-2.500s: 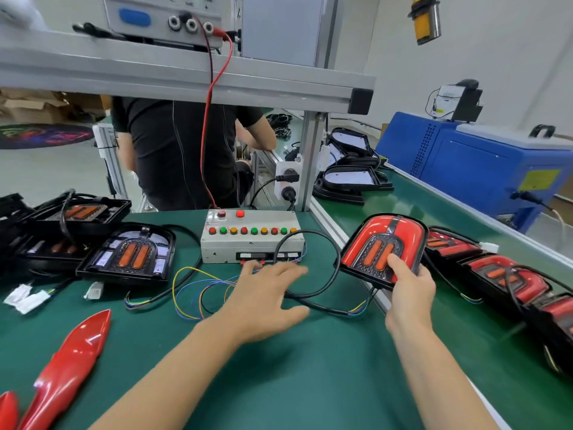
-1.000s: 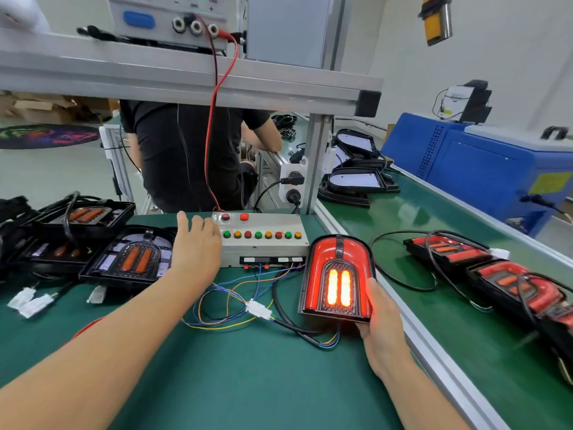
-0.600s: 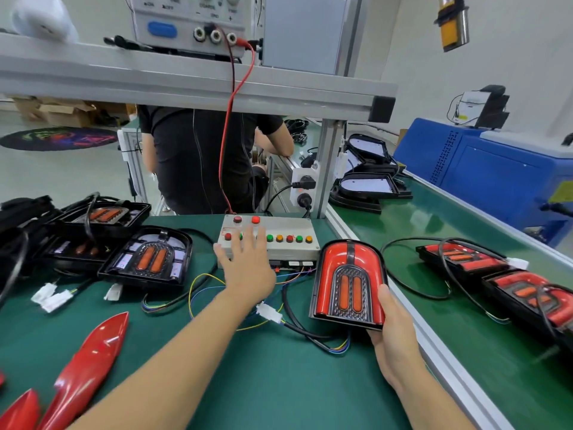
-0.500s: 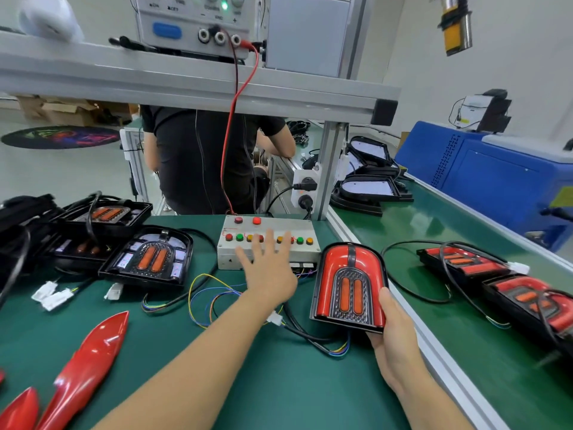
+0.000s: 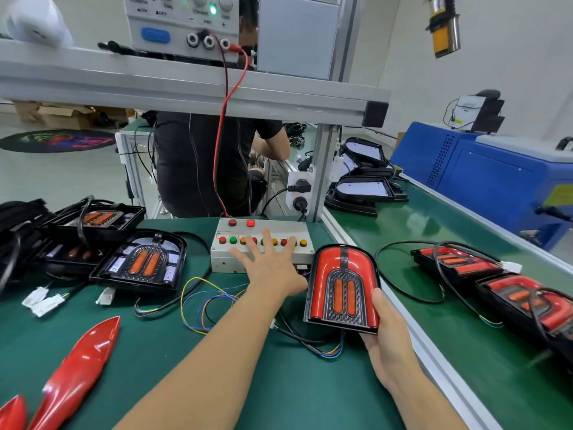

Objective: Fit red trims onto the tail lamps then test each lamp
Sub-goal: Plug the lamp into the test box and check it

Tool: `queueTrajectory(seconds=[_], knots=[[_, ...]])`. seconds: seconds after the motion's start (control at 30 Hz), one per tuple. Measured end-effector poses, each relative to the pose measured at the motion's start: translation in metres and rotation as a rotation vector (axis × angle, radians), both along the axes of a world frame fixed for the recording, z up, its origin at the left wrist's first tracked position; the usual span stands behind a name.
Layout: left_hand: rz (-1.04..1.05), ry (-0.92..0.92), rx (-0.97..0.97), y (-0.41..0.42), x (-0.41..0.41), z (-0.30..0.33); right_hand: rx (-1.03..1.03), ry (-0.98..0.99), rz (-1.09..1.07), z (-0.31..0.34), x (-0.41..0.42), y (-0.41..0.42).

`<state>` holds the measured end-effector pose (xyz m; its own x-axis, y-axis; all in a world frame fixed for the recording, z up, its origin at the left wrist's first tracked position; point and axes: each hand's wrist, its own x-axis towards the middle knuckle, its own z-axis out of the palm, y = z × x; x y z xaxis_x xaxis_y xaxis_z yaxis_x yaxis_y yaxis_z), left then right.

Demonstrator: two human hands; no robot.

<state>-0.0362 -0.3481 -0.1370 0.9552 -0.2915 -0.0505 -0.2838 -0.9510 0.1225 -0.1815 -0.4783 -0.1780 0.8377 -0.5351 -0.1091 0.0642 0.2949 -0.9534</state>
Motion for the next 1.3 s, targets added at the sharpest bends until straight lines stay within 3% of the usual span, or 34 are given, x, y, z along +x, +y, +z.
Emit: queueTrajectory(seconds=[1.3], knots=[[-0.032,0.036,-0.076,0.003,0.002,0.002,-0.011,-0.062,-0.014,-0.004,-0.002,0.005]])
